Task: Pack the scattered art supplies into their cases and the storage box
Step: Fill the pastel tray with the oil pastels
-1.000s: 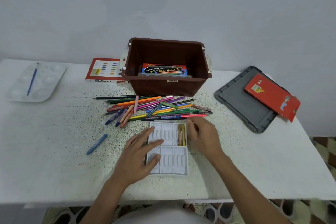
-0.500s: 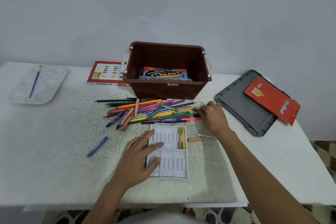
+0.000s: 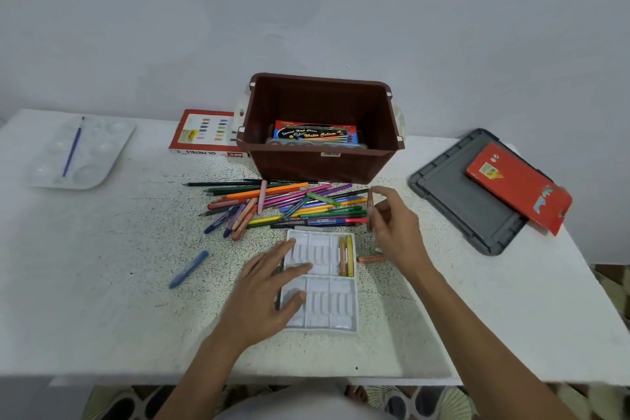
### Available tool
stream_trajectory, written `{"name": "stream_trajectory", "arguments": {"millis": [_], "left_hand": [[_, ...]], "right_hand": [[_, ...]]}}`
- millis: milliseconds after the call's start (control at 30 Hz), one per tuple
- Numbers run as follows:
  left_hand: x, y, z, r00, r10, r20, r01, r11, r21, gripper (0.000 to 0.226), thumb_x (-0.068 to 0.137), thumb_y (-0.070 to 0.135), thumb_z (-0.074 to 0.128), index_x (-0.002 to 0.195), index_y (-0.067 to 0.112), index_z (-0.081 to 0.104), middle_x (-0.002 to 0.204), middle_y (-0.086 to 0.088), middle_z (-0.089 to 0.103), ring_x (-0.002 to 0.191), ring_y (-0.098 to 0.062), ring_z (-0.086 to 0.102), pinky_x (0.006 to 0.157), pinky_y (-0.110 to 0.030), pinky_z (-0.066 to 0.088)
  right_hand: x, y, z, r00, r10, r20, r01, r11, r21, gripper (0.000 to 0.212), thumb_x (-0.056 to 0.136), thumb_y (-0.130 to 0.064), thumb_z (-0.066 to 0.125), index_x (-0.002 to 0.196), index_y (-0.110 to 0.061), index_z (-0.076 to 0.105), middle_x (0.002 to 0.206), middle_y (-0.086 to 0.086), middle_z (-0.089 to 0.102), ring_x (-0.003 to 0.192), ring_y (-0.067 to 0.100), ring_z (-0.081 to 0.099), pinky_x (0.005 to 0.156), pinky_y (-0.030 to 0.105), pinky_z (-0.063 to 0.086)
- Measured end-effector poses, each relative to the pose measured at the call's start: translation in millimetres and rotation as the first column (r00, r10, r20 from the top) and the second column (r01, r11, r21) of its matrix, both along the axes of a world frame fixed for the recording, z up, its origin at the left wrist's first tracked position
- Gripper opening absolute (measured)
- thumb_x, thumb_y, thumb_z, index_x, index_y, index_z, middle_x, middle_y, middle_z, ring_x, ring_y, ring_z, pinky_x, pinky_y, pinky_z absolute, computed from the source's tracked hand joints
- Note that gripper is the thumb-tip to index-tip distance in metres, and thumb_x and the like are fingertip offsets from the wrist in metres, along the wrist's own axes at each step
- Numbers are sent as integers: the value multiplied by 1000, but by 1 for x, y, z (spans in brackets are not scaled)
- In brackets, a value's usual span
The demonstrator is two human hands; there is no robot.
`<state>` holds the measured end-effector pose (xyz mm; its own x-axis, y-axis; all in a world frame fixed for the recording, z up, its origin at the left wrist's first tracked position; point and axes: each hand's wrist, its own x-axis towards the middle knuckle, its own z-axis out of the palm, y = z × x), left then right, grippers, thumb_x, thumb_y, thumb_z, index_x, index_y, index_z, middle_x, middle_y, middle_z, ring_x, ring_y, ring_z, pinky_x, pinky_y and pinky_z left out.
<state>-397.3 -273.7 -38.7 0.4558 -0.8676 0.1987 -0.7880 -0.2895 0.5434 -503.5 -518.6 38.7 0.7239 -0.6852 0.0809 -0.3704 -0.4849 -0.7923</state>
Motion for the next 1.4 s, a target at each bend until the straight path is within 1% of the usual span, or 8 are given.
{"name": "stream_trajectory", "arguments": {"millis": [167, 400, 567, 733, 967, 1100, 1233, 1400], "left_hand": [[0, 0, 0, 1000, 1, 4, -1, 1000, 3, 44, 94, 51, 49, 137, 44, 50, 160, 15, 19, 147, -6, 19, 118, -32, 12], [0, -1, 0, 1000, 1, 9, -1, 1000, 18, 44, 94, 52, 49, 137, 45, 49, 160, 15, 19, 147, -6, 18, 118, -31, 11], [1, -1, 0, 1000, 2, 11, -3, 1000, 31, 44, 94, 52, 47, 138, 45, 49, 161, 17, 16, 148, -4, 15, 118, -32, 12], [0, 0, 0, 1000, 2, 13, -3, 999, 36, 45, 94, 54, 46, 138, 46, 47, 161, 17, 15, 147, -4, 15, 118, -31, 11], [0, 0, 1, 1000, 3, 12, -4, 999, 32, 44, 94, 53, 46, 138, 46, 48, 161, 16, 17, 147, -4, 16, 118, -31, 11], [0, 0, 0, 1000, 1, 17, -1, 999, 38, 45, 94, 54, 46, 138, 45, 48, 161, 17, 16, 147, -4, 15, 118, -31, 11], [0, 0, 1, 1000, 1, -3, 0, 1000, 26, 45, 94, 53, 46, 138, 45, 49, 161, 17, 16, 147, -4, 15, 118, -35, 14], [0, 0, 0, 1000, 2, -8, -2, 1000, 2, 44, 94, 52, 48, 136, 43, 52, 160, 17, 18, 147, -4, 16, 118, -36, 15]], "right_hand": [[-5, 28, -5, 997, 82, 5, -81, 980, 183, 30, 96, -12, 62, 121, -27, 54, 85, -1, 69, 76, 12, 67, 66, 28, 56], [-12, 43, -15, 981, 179, -78, -166, 975, 151, 28, 94, -12, 65, 114, -30, 54, 81, -2, 68, 70, 5, 63, 63, 22, 53], [-11, 44, -22, 968, 209, -140, -210, 978, 6, 27, 94, -18, 65, 119, -23, 59, 95, -2, 61, 77, 12, 58, 69, 30, 52], [-7, 44, -34, 953, 198, -228, -223, 971, -91, 41, 93, -27, 67, 132, -24, 54, 116, -1, 50, 102, 20, 55, 87, 34, 49], [-14, 38, -43, 947, 140, -288, -228, 927, -298, 53, 91, -47, 64, 136, -27, 47, 119, 1, 50, 103, 19, 54, 77, 31, 49], [-18, 36, -47, 955, 139, -261, -223, 918, -328, 52, 90, -53, 62, 132, -24, 51, 114, 0, 52, 97, 16, 53, 74, 29, 48], [-19, 20, -41, 983, 79, -169, -135, 924, -357, 37, 96, -39, 59, 126, -17, 58, 115, 1, 56, 99, 16, 55, 76, 30, 50], [-20, -13, -37, 969, -104, -225, -12, 887, -461, 25, 96, -13, 58, 120, -11, 65, 99, 4, 58, 87, 22, 52, 65, 32, 43]]}}
